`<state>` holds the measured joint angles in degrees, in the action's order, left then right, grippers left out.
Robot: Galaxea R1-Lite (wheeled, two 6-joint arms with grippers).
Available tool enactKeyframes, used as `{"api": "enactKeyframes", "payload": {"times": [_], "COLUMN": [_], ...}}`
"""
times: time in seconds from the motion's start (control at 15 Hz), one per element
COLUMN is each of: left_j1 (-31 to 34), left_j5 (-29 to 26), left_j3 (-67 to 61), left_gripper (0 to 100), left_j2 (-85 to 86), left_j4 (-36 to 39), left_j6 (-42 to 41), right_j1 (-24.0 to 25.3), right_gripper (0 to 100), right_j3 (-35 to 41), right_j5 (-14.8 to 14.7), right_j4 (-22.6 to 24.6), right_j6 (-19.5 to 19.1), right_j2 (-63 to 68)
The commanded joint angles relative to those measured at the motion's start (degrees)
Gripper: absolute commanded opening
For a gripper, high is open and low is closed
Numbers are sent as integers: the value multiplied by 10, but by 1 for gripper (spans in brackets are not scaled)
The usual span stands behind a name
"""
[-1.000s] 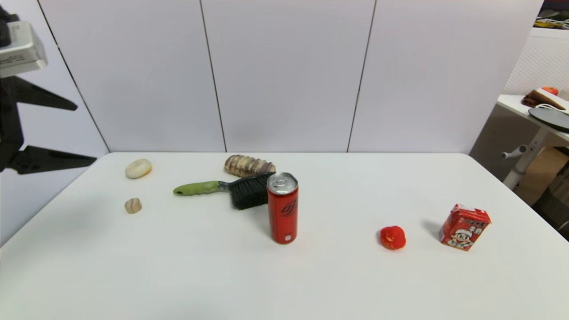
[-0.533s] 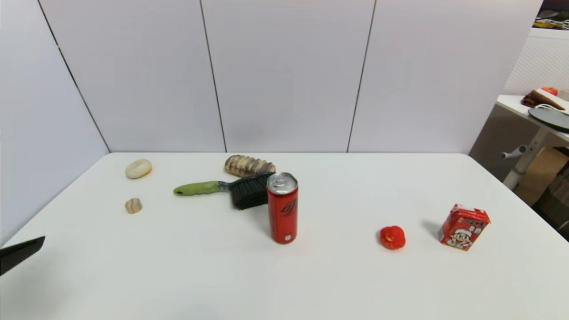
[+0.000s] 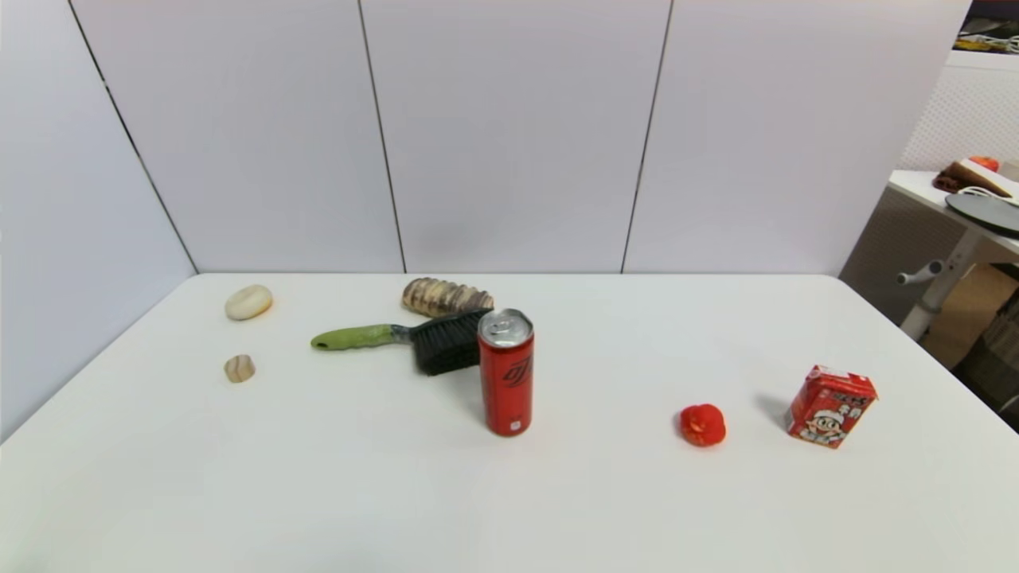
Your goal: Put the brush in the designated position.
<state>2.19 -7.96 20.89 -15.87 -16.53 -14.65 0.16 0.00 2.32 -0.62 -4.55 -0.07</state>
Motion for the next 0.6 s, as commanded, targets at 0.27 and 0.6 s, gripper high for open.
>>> {"api": "enactKeyframes", "payload": {"times": [0.27, 0.6], "left_j1": [-25, -25], "left_j5": [47, 47], "left_j3": [-180, -209], "left_gripper": [100, 100], "left_j2": [159, 159], "left_j4": [99, 164], "left_j6": [58, 90], "right_j1": [0, 0], "right_gripper": [100, 100], "right_j3": [1, 1], "right_j5": [1, 1], "right_j4": [0, 0], "right_j6": [0, 0], "right_j2": [1, 1]}}
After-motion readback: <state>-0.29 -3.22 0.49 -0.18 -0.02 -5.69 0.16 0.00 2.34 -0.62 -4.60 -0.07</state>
